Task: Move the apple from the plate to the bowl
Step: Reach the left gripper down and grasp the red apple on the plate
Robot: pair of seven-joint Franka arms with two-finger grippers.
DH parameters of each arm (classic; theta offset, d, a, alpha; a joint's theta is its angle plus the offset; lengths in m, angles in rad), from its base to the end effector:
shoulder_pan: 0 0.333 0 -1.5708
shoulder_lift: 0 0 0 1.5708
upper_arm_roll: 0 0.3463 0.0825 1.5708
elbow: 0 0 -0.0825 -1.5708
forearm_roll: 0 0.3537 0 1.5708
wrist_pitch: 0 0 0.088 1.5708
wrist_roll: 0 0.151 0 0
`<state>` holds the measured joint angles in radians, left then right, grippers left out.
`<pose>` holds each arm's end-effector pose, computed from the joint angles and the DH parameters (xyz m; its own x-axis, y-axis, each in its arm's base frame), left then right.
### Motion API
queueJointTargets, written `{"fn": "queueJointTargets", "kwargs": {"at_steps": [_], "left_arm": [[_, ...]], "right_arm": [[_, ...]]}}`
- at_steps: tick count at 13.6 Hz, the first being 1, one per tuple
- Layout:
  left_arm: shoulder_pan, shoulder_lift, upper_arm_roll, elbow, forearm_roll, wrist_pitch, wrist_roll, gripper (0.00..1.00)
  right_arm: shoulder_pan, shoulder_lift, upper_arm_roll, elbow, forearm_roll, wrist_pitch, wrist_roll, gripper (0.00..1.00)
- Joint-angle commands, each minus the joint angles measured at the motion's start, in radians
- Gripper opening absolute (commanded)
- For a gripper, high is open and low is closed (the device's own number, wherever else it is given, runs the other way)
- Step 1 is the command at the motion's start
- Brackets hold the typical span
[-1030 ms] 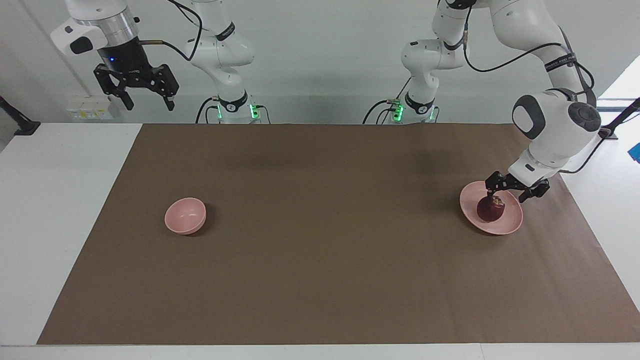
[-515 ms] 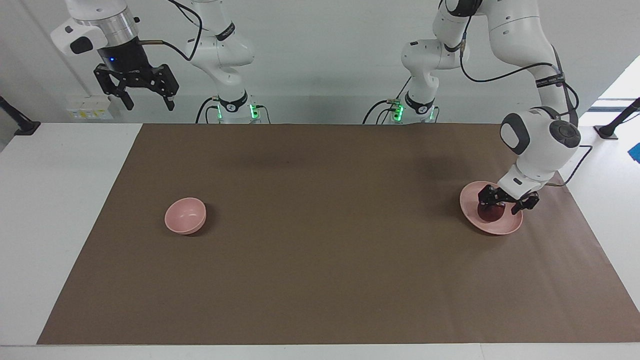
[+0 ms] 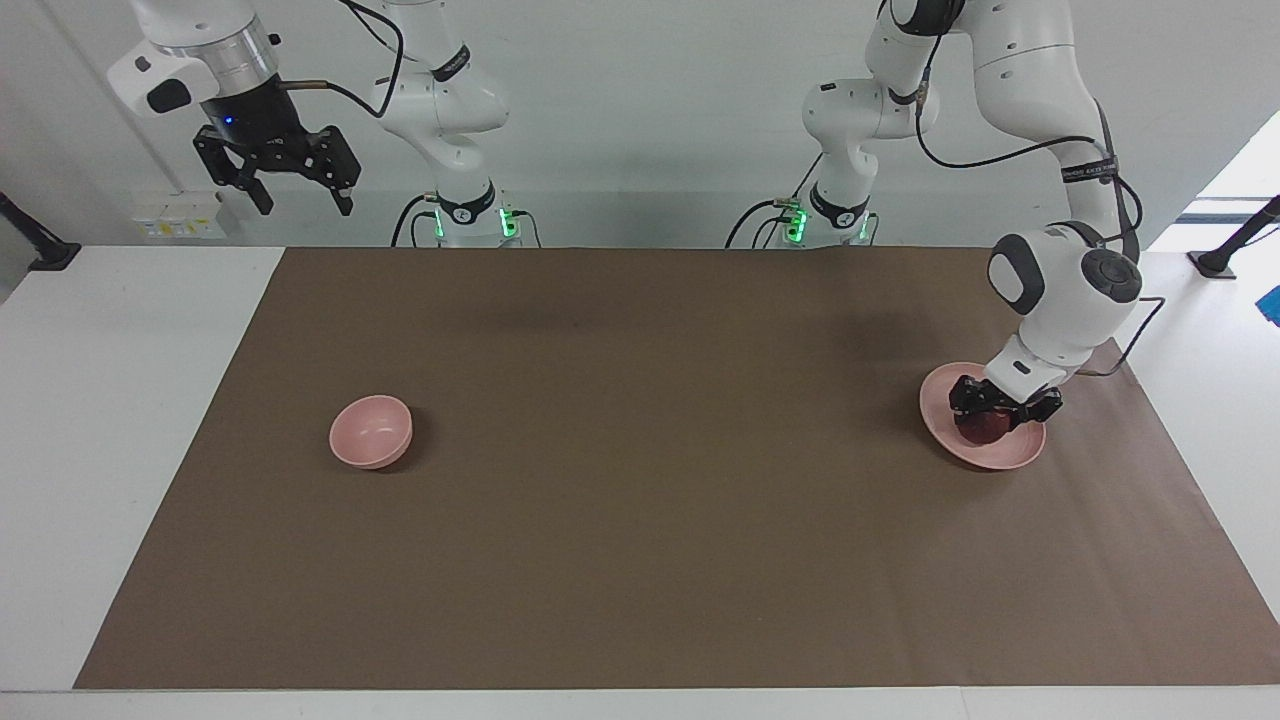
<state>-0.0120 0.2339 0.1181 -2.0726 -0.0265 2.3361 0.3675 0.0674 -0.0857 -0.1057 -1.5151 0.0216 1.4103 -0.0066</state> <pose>0.5676 0.0575 0.3271 0.9693 -0.2446 0.0266 -0.2442 -0.9696 -0.0184 0.4760 -0.0175 0.6638 0.9994 -0.0277 -0.0193 -0.0283 -0.9991 -0.0305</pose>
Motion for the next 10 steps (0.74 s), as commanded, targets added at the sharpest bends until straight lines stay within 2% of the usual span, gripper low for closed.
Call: {"fn": "queueJointTargets", "kwargs": {"at_steps": [1,2,5,8,10], "left_arm": [[-0.031,-0.012,0.0,-0.006,-0.01,-0.042,-0.066,0.0],[-0.061,-0.011,0.002,0.026,-0.01,-0.105,-0.143,0.0],[-0.077,-0.018,0.002,0.101,-0.009,-0.282,-0.193,0.0],[-0.1,-0.009,-0.005,0.159,-0.018,-0.386,-0.252,0.0],[-0.127,0.024,-0.005,0.248,-0.024,-0.478,-0.257,0.0]], "right_arm": [[-0.002,-0.025,0.009,-0.011,0.049,-0.052,0.001,1.0],[0.003,-0.026,0.011,-0.014,0.09,-0.053,0.004,1.0],[-0.003,-0.04,0.011,-0.063,0.193,-0.041,-0.004,1.0],[0.005,-0.042,0.012,-0.157,0.271,0.048,-0.012,1.0],[0.023,-0.045,0.014,-0.198,0.297,0.111,-0.01,1.0]]}}
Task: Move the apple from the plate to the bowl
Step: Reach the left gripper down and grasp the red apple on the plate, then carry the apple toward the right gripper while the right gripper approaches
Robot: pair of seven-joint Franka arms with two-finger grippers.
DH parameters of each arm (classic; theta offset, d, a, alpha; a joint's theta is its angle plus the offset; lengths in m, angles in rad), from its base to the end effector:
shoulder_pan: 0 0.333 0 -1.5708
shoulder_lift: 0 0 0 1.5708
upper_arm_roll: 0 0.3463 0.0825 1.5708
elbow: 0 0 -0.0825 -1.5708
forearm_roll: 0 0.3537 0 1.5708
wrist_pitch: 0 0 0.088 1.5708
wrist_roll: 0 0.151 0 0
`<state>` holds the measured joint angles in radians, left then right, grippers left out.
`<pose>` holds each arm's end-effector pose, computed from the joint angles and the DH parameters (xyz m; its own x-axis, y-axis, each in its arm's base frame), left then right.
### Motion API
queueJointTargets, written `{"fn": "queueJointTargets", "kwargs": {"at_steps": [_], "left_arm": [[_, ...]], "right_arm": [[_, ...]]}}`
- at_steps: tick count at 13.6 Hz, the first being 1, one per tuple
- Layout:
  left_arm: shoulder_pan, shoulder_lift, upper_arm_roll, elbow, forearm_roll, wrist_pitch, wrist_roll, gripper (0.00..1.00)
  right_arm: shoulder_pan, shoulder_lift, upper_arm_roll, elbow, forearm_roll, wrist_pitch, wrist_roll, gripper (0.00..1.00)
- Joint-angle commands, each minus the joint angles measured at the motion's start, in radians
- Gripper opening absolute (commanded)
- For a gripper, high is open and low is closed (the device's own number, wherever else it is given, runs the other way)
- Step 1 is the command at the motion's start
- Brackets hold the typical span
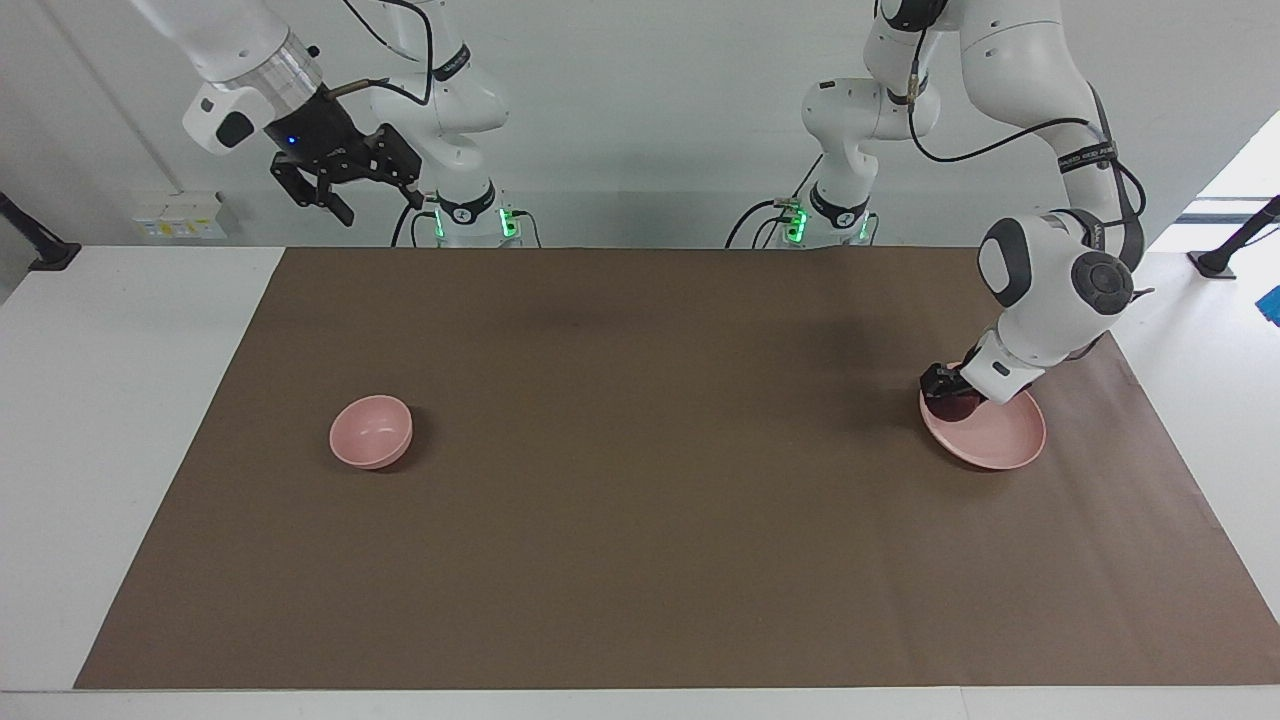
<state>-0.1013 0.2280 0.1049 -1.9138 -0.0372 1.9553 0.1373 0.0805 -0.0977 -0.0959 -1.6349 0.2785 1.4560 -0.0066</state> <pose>0.5593 -0.0042 0.3659 0.9763 -0.1178 -0.1813 -0.1137 -0.9930 0.0328 0.4750 0.0342 0.6287 0.9969 0.0236 -0.0750 0.0014 -0.9588 -0.2842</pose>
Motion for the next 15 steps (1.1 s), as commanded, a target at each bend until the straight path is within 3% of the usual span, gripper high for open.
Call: {"fn": "queueJointTargets", "kwargs": {"at_steps": [1,9,13,15], "left_arm": [[-0.044,0.048,0.009,0.132,-0.032,-0.145,-0.048,0.0],[-0.083,0.077,0.007,0.291,-0.451,-0.482,-0.479,0.0],[-0.098,0.083,-0.077,0.303,-0.674,-0.493,-0.697,0.0],[-0.1,0.083,-0.112,0.303,-0.806,-0.481,-0.793,0.0]], "right_arm": [[0.018,-0.033,0.004,-0.086,0.051,0.079,-0.01,1.0],[0.018,-0.027,0.004,-0.288,0.439,0.279,-0.076,1.0],[0.03,-0.022,0.005,-0.4,0.696,0.328,-0.157,1.0],[0.044,-0.025,0.005,-0.448,0.751,0.339,-0.238,1.0]]}}
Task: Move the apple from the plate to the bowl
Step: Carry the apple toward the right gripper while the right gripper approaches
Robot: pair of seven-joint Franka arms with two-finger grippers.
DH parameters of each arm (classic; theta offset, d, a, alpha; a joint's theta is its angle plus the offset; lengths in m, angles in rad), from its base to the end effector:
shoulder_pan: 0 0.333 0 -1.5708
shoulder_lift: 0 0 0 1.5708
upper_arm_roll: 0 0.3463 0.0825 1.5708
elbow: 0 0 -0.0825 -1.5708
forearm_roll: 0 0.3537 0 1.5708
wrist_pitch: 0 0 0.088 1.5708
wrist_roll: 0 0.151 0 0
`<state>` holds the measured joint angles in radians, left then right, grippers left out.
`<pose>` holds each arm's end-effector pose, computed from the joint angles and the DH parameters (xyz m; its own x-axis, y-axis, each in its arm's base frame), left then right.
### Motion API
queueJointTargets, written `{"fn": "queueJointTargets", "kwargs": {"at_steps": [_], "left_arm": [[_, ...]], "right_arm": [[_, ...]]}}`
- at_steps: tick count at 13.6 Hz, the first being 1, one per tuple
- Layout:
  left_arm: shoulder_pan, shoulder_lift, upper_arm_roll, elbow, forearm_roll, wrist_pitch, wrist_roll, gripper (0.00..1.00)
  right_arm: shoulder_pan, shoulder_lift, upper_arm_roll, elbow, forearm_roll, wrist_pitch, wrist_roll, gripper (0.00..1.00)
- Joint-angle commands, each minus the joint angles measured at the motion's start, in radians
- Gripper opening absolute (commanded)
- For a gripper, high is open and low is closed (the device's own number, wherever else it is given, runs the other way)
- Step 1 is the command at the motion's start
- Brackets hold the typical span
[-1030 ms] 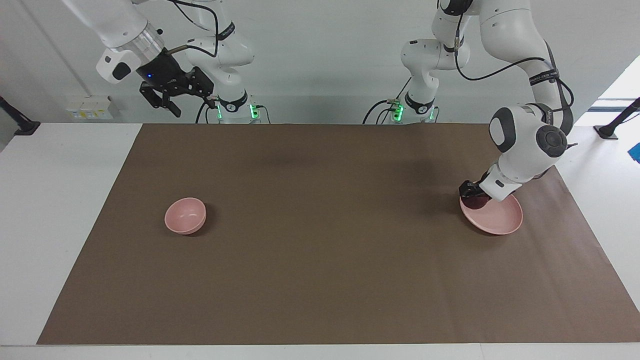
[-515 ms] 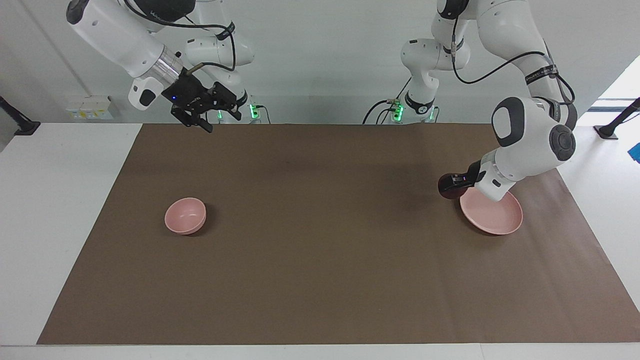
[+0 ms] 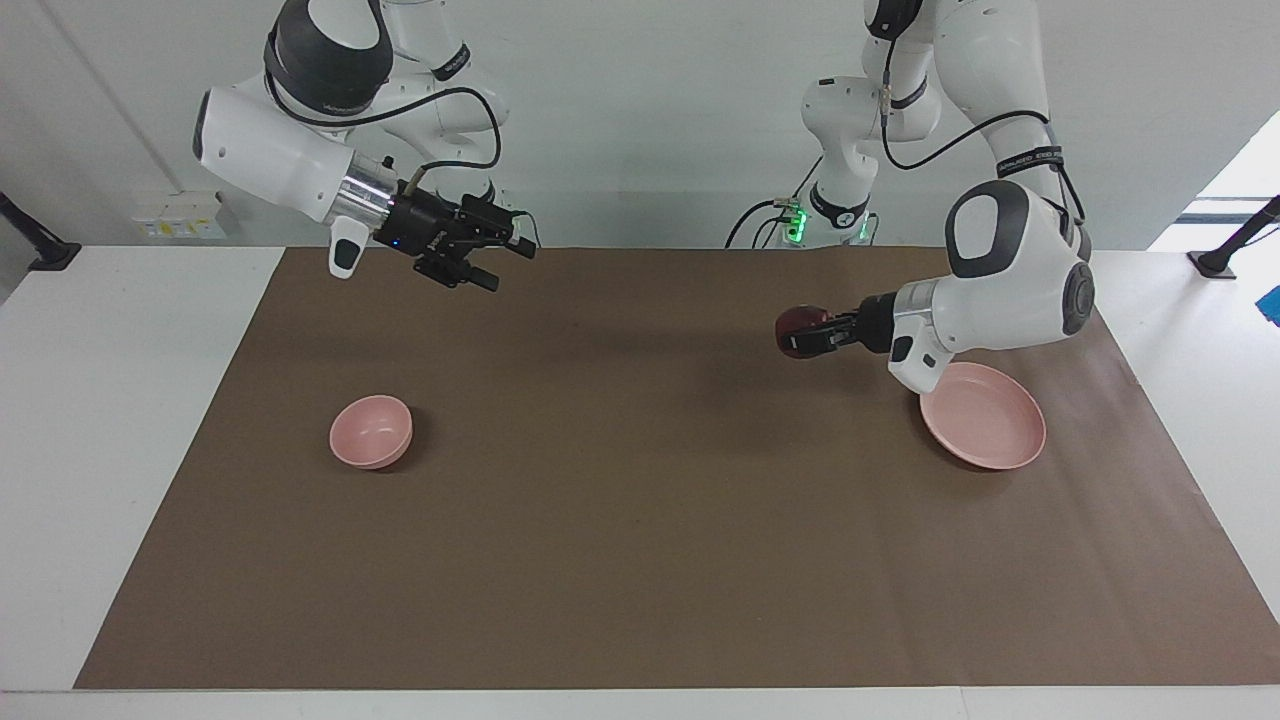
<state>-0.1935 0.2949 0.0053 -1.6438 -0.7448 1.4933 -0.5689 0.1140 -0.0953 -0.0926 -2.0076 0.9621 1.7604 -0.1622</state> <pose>0.5386 -0.2115 0.4547 0.6901 0.2277 -0.6870 0.5618 -0.7670 0.3101 0.4907 0.1170 0.5362 0.9942 -0.0377 -0.1005 -0.1035 -0.5846 -0.8047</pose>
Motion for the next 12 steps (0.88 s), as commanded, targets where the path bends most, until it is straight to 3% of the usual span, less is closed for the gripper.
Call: {"fn": "queueJointTargets", "kwargs": {"at_steps": [1,8,12], "left_arm": [[-0.009,0.017,-0.025,0.032,-0.167,-0.015,-0.124,0.0],[-0.047,0.01,-0.218,0.003,-0.41,0.213,-0.311,0.0],[-0.139,-0.003,-0.231,-0.021,-0.547,0.329,-0.419,0.0]], "right_arm": [[0.013,-0.032,0.002,-0.098,0.107,0.033,-0.112,1.0],[0.097,-0.078,0.007,-0.2,0.355,0.134,-0.181,1.0],[0.116,-0.087,0.007,-0.212,0.373,0.149,-0.183,1.0]]}}
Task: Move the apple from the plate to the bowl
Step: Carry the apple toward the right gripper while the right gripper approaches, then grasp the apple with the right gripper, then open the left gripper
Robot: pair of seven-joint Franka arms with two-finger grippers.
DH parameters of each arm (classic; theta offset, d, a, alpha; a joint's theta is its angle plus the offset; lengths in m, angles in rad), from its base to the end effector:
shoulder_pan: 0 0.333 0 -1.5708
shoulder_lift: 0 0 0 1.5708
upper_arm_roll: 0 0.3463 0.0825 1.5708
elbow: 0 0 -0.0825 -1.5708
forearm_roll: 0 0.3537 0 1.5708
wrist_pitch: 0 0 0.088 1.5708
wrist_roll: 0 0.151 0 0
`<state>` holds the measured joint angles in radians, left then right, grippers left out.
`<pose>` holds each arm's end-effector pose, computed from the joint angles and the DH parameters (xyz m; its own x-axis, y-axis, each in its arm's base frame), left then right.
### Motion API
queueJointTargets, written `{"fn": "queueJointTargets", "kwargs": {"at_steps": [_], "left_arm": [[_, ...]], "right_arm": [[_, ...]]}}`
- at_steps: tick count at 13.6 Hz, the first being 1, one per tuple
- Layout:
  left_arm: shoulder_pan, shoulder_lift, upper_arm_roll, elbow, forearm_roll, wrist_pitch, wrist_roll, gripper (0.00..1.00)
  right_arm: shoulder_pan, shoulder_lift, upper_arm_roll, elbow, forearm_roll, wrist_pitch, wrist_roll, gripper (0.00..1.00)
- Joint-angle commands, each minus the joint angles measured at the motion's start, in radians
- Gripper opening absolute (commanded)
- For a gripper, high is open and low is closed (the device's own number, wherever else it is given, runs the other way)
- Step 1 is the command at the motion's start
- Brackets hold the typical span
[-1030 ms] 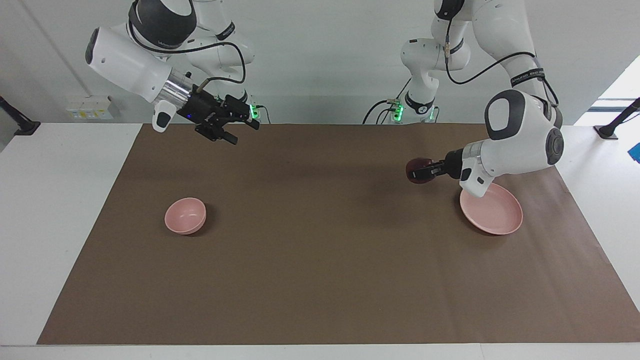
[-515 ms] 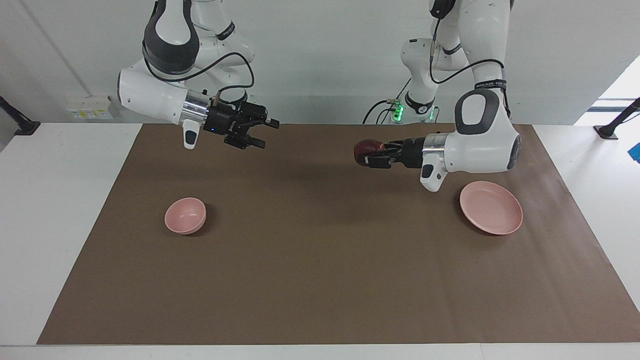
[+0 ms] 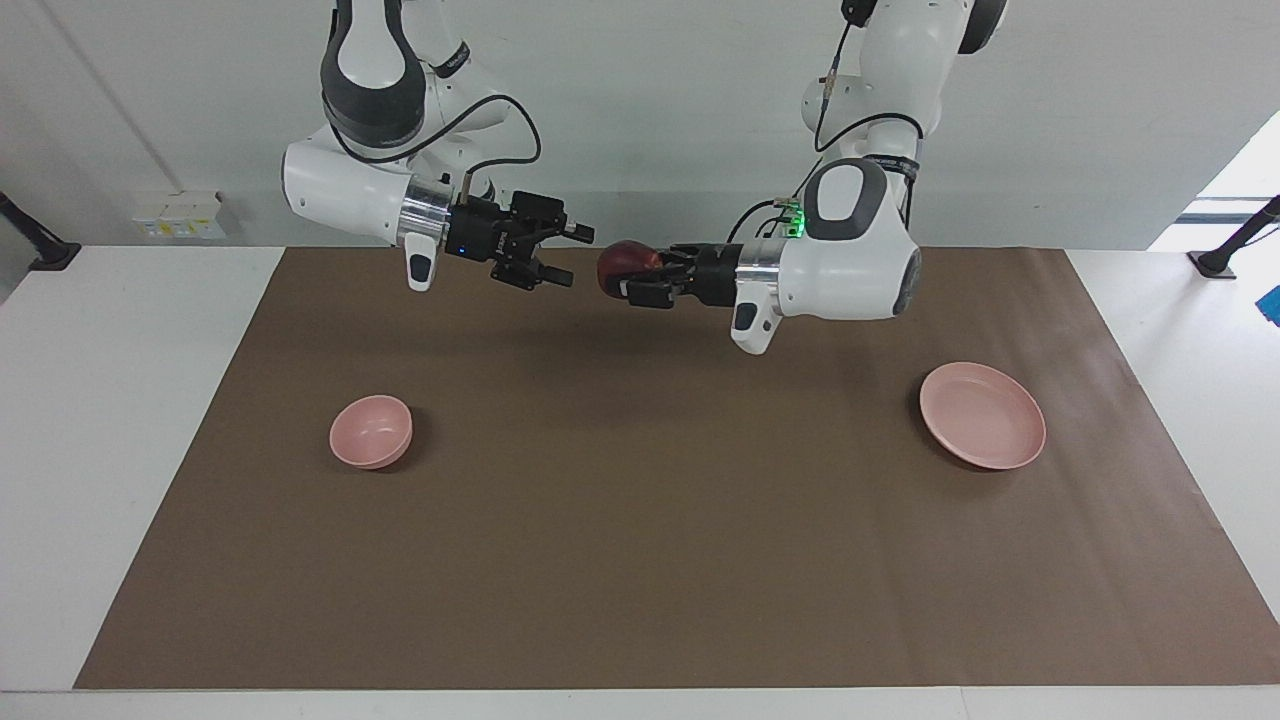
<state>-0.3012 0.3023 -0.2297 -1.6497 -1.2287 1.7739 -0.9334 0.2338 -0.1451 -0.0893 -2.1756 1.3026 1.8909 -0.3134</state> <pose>0.4928 -0.4103 0.5127 0.4040 0.1396 -0.9040 0.8167 -0.5002 0.2877 0.4681 0.1788 0.5201 0.9958 -0.0624 -0.0664 -0.0841 -0.3495 -0.9332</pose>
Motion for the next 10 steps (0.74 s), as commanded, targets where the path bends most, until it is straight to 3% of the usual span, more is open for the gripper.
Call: {"fn": "queueJointTargets", "kwargs": {"at_steps": [1,10], "left_arm": [[-0.042,-0.014,-0.003,-0.015,-0.07,0.079,-0.054,0.0],[-0.078,-0.031,-0.017,-0.047,-0.094,0.11,-0.054,0.0]], "right_arm": [[-0.002,-0.044,0.003,-0.055,0.033,0.02,-0.032,1.0],[-0.004,-0.048,0.002,-0.059,0.018,0.016,-0.029,1.0]]}}
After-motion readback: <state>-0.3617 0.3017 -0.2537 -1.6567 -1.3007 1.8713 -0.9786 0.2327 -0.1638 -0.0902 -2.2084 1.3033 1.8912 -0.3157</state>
